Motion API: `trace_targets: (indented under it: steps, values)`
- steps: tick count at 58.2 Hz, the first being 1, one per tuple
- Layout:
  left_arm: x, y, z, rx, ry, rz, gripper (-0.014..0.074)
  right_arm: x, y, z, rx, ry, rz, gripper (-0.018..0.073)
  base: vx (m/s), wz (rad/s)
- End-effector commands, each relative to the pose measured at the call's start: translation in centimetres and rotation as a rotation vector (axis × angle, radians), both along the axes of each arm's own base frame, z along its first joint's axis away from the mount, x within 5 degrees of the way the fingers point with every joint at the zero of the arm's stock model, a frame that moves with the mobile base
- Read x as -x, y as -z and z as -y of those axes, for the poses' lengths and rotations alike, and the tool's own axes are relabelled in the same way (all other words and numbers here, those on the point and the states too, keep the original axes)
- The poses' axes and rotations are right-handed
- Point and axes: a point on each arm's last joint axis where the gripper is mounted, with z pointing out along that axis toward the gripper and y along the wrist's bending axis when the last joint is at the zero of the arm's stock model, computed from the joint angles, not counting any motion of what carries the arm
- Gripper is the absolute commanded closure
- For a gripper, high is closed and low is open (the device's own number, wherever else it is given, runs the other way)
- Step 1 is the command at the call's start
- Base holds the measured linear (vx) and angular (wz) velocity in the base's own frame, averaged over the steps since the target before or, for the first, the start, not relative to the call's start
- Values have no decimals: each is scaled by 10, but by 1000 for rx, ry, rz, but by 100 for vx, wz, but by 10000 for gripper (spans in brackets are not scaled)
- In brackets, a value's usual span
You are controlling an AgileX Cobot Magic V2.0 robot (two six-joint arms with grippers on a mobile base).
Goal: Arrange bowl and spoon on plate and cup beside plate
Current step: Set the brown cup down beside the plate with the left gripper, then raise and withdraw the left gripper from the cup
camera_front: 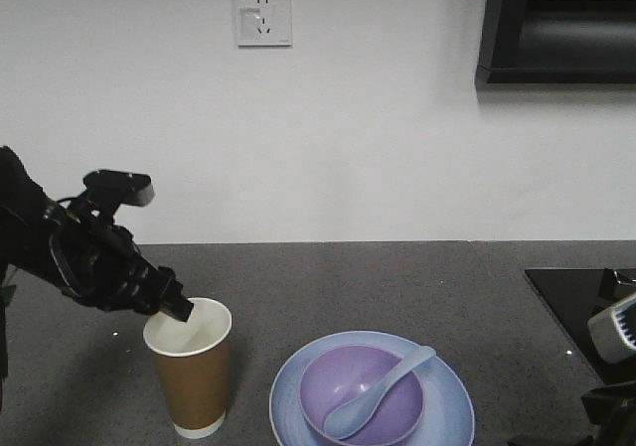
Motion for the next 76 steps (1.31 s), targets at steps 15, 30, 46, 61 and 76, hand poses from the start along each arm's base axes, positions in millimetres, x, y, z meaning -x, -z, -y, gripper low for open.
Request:
trace_targets:
  steps: [15,30,46,61,76]
  values:
    - [87,-106,-11,91,53,221,3,-2,-16,0,-29,6,105,10,0,0]
    - [157,-101,-14,212,152,327,3,-2,-16,0,-29,6,105,10,0,0]
    - [211,-52,-23,197,191,299,3,-2,-16,0,-37,6,102,10,0,0]
    - [226,-14,-38,152,53,371,3,0,-14,0,-27,1,68,10,0,0]
    - [223,12,-44,163,-50,358,27,2,-12,0,-19,-3,47,10,0,0]
